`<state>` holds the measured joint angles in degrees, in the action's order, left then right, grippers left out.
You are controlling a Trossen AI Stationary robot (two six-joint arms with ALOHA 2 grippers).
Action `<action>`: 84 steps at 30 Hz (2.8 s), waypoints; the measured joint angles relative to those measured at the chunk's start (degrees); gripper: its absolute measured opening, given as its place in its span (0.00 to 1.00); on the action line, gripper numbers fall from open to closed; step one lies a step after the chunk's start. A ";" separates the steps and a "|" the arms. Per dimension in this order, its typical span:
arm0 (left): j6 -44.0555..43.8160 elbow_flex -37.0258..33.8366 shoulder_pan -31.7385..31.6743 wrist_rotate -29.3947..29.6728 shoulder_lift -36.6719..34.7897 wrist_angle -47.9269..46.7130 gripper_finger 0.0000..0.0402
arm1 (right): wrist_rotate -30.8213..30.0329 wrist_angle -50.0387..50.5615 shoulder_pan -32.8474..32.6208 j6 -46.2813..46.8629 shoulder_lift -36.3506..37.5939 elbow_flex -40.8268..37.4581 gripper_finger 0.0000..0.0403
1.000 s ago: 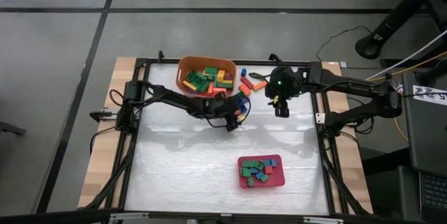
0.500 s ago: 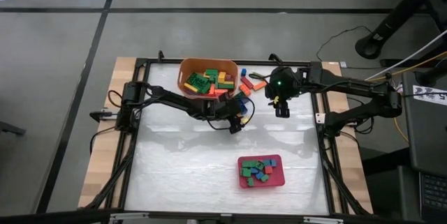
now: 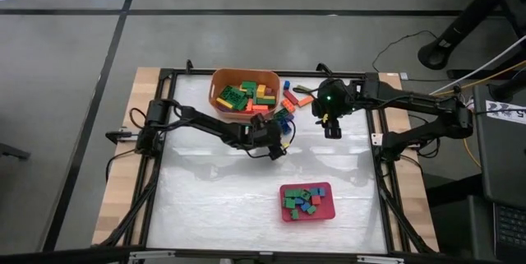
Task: Sort blocks by size
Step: Put the small orange game piece into the red bin, then put the small blue game piece into the red bin
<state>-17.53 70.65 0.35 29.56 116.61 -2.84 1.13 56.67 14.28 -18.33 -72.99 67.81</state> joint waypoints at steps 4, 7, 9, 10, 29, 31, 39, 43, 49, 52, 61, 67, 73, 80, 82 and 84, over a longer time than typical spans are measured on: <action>-1.59 -0.08 -1.11 0.03 1.49 0.50 0.55 | 0.00 0.01 0.00 -0.02 0.00 0.00 0.49; -1.27 -0.04 -2.01 0.12 2.27 1.84 0.55 | 0.00 -0.09 0.00 -0.02 0.00 -0.17 0.49; -0.62 -0.07 -2.51 0.09 2.37 1.94 0.55 | 0.00 -0.06 -0.02 -0.04 0.00 -0.82 0.49; -0.53 -0.05 -2.77 0.07 2.83 2.89 0.55 | 0.00 -0.39 0.00 -0.08 0.00 -1.35 0.49; -2.07 0.06 -2.01 -5.88 2.12 1.30 0.31 | 0.18 -10.13 0.00 -1.51 -0.02 -13.25 0.49; -2.00 0.75 -0.74 -7.51 0.86 1.52 0.31 | 0.47 -10.38 0.00 -1.51 -0.02 -13.25 0.49; 2.40 3.51 6.22 -14.87 -3.91 2.47 0.31 | 3.06 -13.78 -0.02 0.76 -0.02 -13.25 0.49; 4.21 4.02 10.63 -18.56 -3.89 6.24 0.33 | 2.98 -19.37 0.00 3.70 -0.05 -13.25 0.49; 4.10 3.93 16.68 -19.90 -3.26 8.47 0.34 | 1.35 -28.74 0.00 12.86 -0.96 -13.18 0.49; 4.18 3.93 19.08 -19.80 -3.25 8.97 0.34 | -0.78 -31.54 0.00 17.30 -1.94 -13.18 0.49; 4.57 3.91 20.50 -19.06 0.25 10.14 0.40 | -2.12 -33.76 0.00 22.93 -7.02 -13.18 0.49; 2.97 3.91 19.64 -19.10 -0.27 8.70 0.52 | -5.30 -36.17 0.00 26.99 -12.50 -13.18 0.49; 4.16 4.02 18.35 -19.26 -5.93 1.42 0.55 | -11.33 -39.27 0.00 32.85 -17.30 -13.16 0.49; 8.45 3.93 16.95 -15.05 -14.19 -13.55 0.55 | -12.07 -40.40 -0.07 40.85 -20.34 -13.07 0.49; 9.43 3.93 16.55 -11.74 -16.22 -16.92 0.55 | -11.88 -40.40 -0.07 42.40 -21.25 -13.07 0.49; 10.34 3.83 16.05 -8.05 -18.23 -20.96 0.55 | -11.05 -40.69 -0.39 43.30 -22.38 -13.07 0.49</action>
<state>-7.19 74.48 16.40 21.51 98.38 -23.81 -9.92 15.98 13.90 24.97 -95.37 54.74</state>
